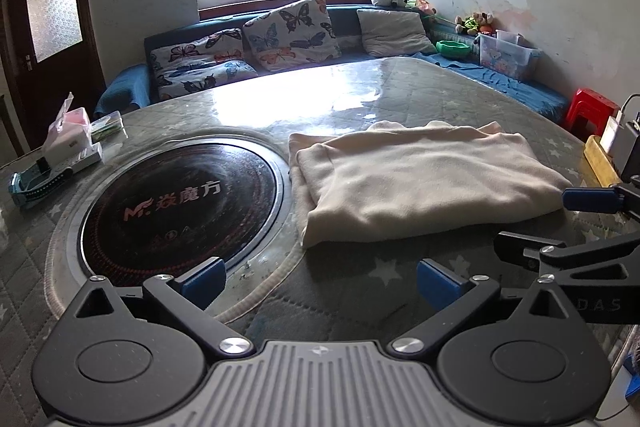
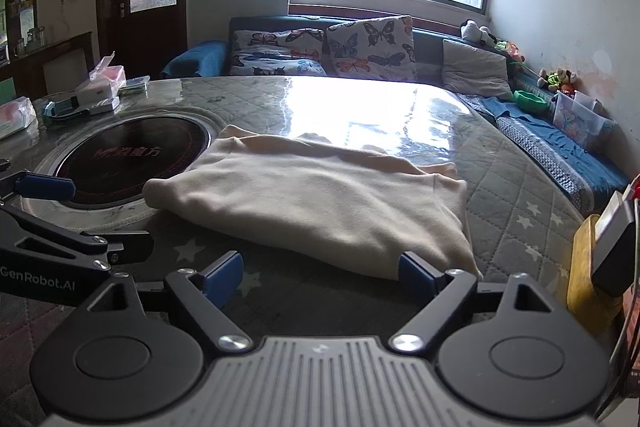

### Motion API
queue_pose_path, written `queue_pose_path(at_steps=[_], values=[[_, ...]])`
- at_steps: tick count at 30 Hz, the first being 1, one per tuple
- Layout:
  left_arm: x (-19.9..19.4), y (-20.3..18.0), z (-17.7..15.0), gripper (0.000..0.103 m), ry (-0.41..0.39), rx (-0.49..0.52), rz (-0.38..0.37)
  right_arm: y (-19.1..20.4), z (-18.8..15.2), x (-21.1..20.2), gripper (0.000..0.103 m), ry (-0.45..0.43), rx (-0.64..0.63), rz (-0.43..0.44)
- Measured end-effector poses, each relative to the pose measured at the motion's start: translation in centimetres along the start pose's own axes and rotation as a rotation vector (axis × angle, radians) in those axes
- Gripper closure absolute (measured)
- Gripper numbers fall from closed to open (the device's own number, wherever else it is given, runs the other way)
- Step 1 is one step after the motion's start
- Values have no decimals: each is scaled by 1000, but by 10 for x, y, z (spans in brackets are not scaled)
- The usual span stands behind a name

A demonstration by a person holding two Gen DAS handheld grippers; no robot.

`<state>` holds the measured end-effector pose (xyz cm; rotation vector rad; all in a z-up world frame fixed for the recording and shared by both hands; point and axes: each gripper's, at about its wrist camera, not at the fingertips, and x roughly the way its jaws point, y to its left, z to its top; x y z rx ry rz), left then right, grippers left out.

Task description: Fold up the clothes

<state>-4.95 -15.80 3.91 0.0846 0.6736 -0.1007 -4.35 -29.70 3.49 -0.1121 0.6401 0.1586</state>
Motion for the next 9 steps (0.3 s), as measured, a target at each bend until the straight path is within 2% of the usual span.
queue_pose_path(at_steps=[9], values=[[-12,8,-11,0,-18,-17,30,11,-7,-8,12,-9,-19,8]])
